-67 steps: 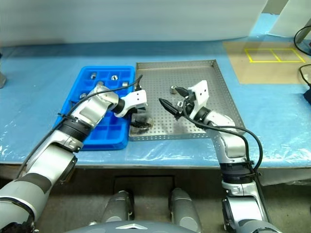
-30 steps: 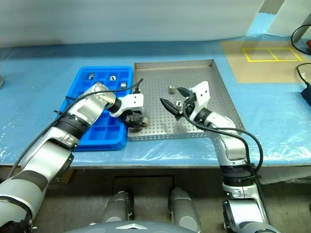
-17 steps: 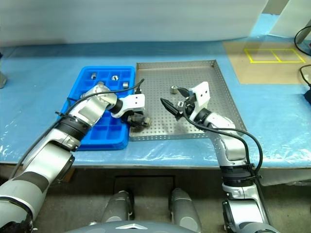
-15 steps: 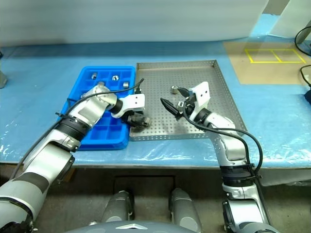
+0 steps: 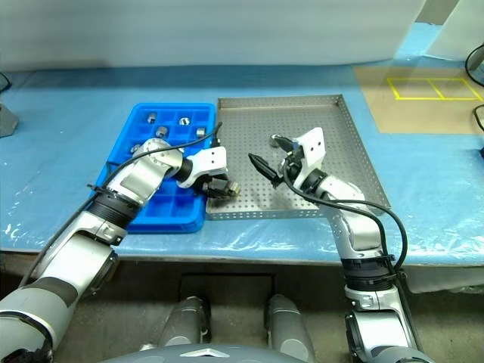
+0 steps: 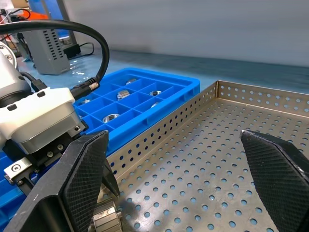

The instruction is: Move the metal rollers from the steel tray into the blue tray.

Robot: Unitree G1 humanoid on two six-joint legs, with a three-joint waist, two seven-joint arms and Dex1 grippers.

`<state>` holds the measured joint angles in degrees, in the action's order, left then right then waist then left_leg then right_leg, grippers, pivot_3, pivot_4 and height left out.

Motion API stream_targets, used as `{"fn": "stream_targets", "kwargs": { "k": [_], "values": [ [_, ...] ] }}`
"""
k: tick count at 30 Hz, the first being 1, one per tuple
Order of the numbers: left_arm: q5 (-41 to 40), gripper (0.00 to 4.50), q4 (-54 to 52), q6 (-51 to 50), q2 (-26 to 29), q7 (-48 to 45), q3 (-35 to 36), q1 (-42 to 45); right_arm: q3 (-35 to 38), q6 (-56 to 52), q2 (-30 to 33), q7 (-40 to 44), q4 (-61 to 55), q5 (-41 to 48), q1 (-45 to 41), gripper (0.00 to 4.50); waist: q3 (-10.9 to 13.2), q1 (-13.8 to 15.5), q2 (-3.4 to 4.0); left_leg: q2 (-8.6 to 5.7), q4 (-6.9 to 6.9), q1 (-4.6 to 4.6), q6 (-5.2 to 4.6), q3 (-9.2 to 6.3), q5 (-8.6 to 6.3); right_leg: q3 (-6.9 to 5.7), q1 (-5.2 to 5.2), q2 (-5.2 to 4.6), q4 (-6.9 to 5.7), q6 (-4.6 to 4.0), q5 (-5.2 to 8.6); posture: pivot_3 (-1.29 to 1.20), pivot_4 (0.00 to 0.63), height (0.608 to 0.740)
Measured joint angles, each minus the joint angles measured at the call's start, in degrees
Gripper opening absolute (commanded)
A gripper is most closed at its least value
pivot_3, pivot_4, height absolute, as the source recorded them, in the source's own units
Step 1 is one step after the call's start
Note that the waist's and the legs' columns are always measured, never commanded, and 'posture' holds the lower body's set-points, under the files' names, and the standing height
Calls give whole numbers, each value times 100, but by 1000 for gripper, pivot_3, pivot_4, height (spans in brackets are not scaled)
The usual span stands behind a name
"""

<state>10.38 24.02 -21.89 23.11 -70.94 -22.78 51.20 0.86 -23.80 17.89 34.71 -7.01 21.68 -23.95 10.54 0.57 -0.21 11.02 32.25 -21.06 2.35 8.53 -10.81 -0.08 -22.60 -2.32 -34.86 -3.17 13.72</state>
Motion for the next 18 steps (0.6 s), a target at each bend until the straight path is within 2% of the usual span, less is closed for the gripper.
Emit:
{"fn": "stream_targets", "kwargs": {
  "k": [5,11,18],
  "values": [
    [-63,2636,-1,51,15,10,15,-23,-3,0,-1,3,0,-1,0,4500,0,13,0,-1,-1,-1,-9,0,-1,0,0,-1,2,0,0,-297,150,740],
    [-72,2636,105,602,-53,325,106,-149,-5,0,-5,-1,0,-8,4,4500,-2,43,3,-7,0,6,-14,0,2,-2,12,-12,2,2,-1,-311,150,740],
    [-65,2636,557,848,-151,299,77,128,-13,-1,-17,-11,-46,-8,98,4500,0,47,1,-25,6,-8,-57,9,30,-3,8,-59,6,28,-16,-320,150,740]
  ]
}}
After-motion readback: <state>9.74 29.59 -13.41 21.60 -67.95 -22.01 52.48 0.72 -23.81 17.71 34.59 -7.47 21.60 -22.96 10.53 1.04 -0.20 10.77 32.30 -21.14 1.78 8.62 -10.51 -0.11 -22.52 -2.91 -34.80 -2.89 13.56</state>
